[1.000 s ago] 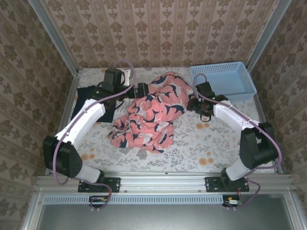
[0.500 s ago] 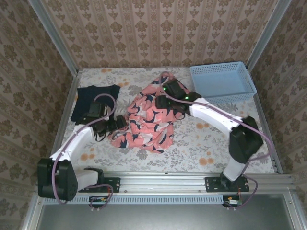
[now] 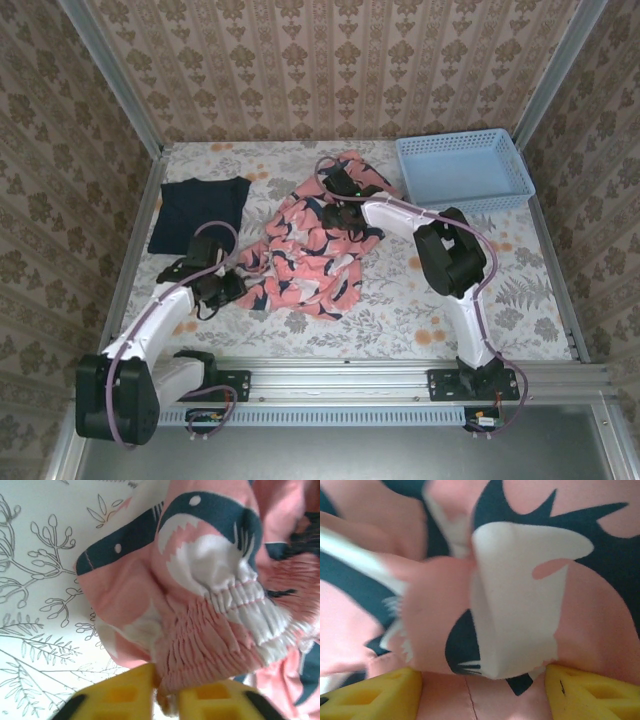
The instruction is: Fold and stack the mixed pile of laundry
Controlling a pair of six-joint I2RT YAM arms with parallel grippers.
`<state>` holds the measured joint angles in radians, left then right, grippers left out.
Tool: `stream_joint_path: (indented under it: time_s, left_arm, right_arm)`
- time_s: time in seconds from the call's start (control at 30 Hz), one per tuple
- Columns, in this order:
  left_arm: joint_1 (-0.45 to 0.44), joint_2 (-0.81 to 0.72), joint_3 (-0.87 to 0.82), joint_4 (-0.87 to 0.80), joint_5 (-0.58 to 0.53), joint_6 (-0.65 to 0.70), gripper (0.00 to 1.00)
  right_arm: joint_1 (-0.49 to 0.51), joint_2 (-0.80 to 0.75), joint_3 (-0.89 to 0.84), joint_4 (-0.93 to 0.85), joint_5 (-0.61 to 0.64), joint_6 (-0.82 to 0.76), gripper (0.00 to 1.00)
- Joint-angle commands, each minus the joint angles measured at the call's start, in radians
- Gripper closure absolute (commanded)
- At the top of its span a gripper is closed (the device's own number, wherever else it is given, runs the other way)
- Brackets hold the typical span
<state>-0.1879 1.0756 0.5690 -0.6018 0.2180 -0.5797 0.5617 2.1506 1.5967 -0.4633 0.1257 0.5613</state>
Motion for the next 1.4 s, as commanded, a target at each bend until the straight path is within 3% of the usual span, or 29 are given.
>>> stream_joint_path:
  time_s: [0.0,0.03,0.27,0.37,0.47,0.73,0.9,1.03,1.17,1.27,1.3,1.37]
  left_arm:
    - [0.010,0.038,0.013,0.105,0.009,-0.017,0.95]
    - [0.009,0.052,0.024,0.115,0.015,-0.016,1.00]
    - [-0.002,0.067,0.075,0.127,0.022,0.012,1.00]
    - [-0.004,0.074,0.087,0.141,0.033,0.026,1.00]
    - [-0.005,0.092,0.094,0.163,0.040,0.037,0.91]
    - [-0.014,0.126,0.089,0.233,0.074,0.012,1.00]
    - [-0.025,0.116,0.078,0.233,0.080,0.006,1.00]
    - [-0.027,0.112,0.063,0.237,0.078,0.000,1.00]
    - [-0.027,0.125,0.061,0.234,0.080,-0.001,1.00]
    - [-0.027,0.133,0.063,0.229,0.075,0.001,1.00]
    - [-0.027,0.133,0.067,0.229,0.073,0.000,1.00]
    - [-0.027,0.132,0.072,0.239,0.072,-0.007,1.00]
  right_arm:
    - [-0.001,-0.093,-0.131,-0.042,0.015,0.069,0.34]
    - [-0.003,-0.127,-0.187,-0.039,0.011,0.084,0.35]
    - [-0.001,-0.383,-0.526,-0.067,0.042,0.168,0.36]
    - [0.023,-0.492,-0.536,-0.111,0.047,0.149,0.36]
    - [0.073,-0.538,-0.431,-0.099,0.065,0.057,0.36]
    - [0.122,-0.256,-0.004,-0.077,-0.017,-0.120,0.34]
    - [0.121,-0.060,0.181,-0.128,0.030,-0.240,0.30]
    - [0.092,-0.015,0.189,-0.198,0.128,-0.324,0.25]
    - [0.024,-0.052,0.102,-0.133,-0.019,-0.342,0.23]
    - [0.001,-0.052,0.073,-0.077,-0.166,-0.335,0.29]
    - [0.001,-0.045,0.072,-0.056,-0.194,-0.333,0.37]
    - [0.000,-0.030,0.084,-0.043,-0.228,-0.328,0.64]
